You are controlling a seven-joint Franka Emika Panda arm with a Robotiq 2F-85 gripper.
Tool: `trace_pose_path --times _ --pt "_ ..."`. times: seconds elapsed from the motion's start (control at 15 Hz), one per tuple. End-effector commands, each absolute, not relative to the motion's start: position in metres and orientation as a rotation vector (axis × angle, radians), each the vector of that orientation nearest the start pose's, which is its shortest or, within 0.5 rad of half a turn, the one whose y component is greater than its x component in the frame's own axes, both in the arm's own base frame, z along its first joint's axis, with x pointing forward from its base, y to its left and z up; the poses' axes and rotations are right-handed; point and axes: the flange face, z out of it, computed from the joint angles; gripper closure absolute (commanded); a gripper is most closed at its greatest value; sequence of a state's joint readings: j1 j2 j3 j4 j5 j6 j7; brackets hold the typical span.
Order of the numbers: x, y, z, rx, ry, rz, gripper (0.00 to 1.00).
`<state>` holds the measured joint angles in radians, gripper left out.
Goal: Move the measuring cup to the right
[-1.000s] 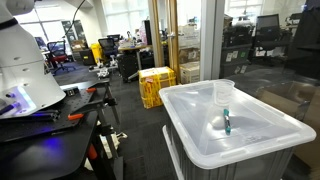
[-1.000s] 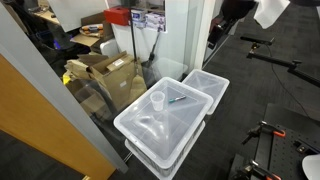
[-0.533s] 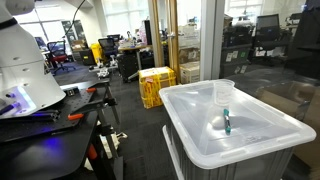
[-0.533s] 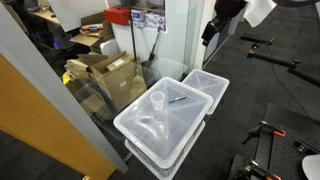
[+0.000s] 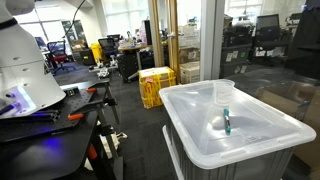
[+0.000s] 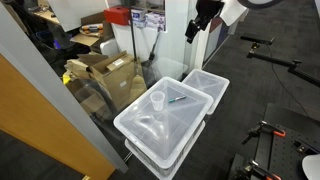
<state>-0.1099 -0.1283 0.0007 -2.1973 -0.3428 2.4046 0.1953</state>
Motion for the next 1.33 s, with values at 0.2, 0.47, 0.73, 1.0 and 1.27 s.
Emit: trace_pose_path --times 0.2,0.47,0.73,1.0,1.27 --pt "0.575 -0.06 0.455 -3.321 -0.001 -0.639 0.0" --pt "0.585 -0.055 0.432 -3.305 -0.03 -0.618 0.0" --pt "0.591 -0.048 0.413 -3.296 -0.044 -0.573 0.0" --pt "0.592 -0.045 0.392 -3.29 -0.043 -0.518 0.0" --pt "0.591 -0.045 0.368 -3.286 -0.039 -0.464 0.0"
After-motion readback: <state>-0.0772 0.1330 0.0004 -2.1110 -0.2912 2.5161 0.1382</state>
